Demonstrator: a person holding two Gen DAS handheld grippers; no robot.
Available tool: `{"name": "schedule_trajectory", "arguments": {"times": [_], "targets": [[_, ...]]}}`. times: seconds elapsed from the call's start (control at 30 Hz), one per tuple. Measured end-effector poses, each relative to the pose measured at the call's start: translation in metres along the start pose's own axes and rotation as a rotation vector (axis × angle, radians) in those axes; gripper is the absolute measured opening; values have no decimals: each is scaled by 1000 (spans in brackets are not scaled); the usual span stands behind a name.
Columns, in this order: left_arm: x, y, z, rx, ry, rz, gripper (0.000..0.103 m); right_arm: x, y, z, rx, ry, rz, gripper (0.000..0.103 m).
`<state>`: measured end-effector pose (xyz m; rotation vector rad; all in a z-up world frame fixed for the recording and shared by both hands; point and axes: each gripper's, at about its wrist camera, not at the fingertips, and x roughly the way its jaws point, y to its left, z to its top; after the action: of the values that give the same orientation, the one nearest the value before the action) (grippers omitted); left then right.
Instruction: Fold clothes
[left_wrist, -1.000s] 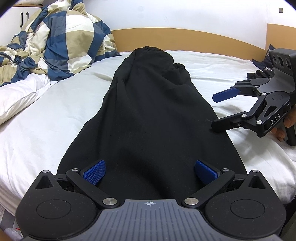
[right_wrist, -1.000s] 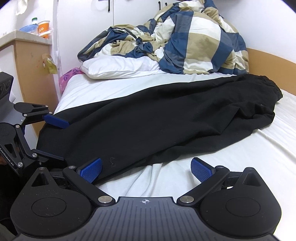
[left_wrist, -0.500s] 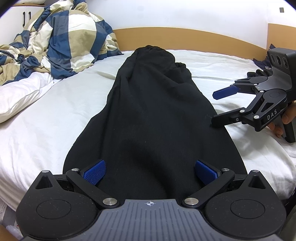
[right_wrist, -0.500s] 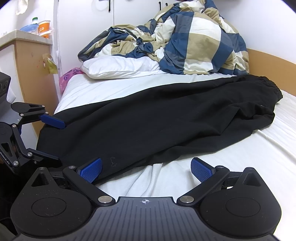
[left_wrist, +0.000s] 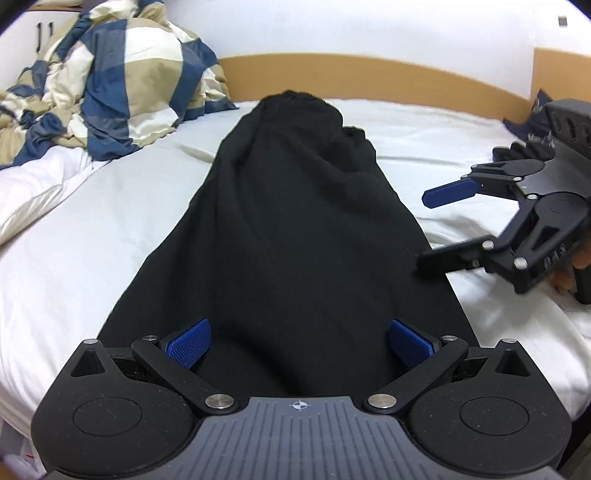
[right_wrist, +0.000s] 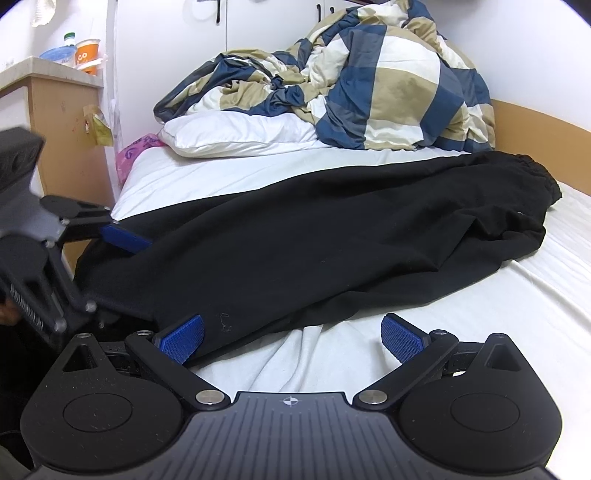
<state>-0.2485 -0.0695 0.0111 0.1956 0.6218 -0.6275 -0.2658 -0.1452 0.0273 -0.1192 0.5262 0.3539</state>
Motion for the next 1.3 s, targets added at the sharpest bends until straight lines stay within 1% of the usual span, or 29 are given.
{"name": "schedule_trajectory", "arguments": {"times": [0.1, 0.2, 0.3, 0.37, 0.5, 0.63, 0.73, 0.83, 0.93, 1.0, 1.1, 1.2, 1.3], "targets": [[-11, -2, -8, 0, -10, 13, 102, -2, 4, -1, -15, -10, -13, 103], [-22, -2, -16, -1, -19, 20, 102, -8, 12, -3, -60, -49, -44, 103], [-33, -3, -20, -10, -29, 21, 102, -25, 19, -9, -77, -147, -98, 103], [-45, -2, -24, 2, -54, 11, 102, -33, 39, -20, -161, -168, -107, 103], [-68, 14, -29, 53, -144, 31, 102, -48, 81, -43, -339, -202, -121, 103], [-83, 43, -30, 22, -189, 35, 102, -64, 123, -66, -518, -235, -134, 103], [-93, 59, -41, 8, -213, 24, 102, -76, 154, -83, -653, -259, -144, 103], [-98, 68, -60, -9, -215, 20, 102, -58, 164, -109, -864, -247, -178, 103], [-101, 74, -72, -39, -186, 3, 102, -40, 173, -136, -1079, -230, -214, 103], [-105, 79, -78, -53, -211, -23, 102, -27, 179, -154, -1223, -217, -237, 103], [-111, 88, -86, -81, -219, -31, 102, -9, 187, -180, -1438, -196, -272, 103], [-118, 96, -93, -112, -237, -56, 102, 10, 196, -207, -1653, -172, -306, 103], [-121, 97, -97, -116, -246, -73, 102, 29, 205, -234, -1867, -145, -340, 103]]}}
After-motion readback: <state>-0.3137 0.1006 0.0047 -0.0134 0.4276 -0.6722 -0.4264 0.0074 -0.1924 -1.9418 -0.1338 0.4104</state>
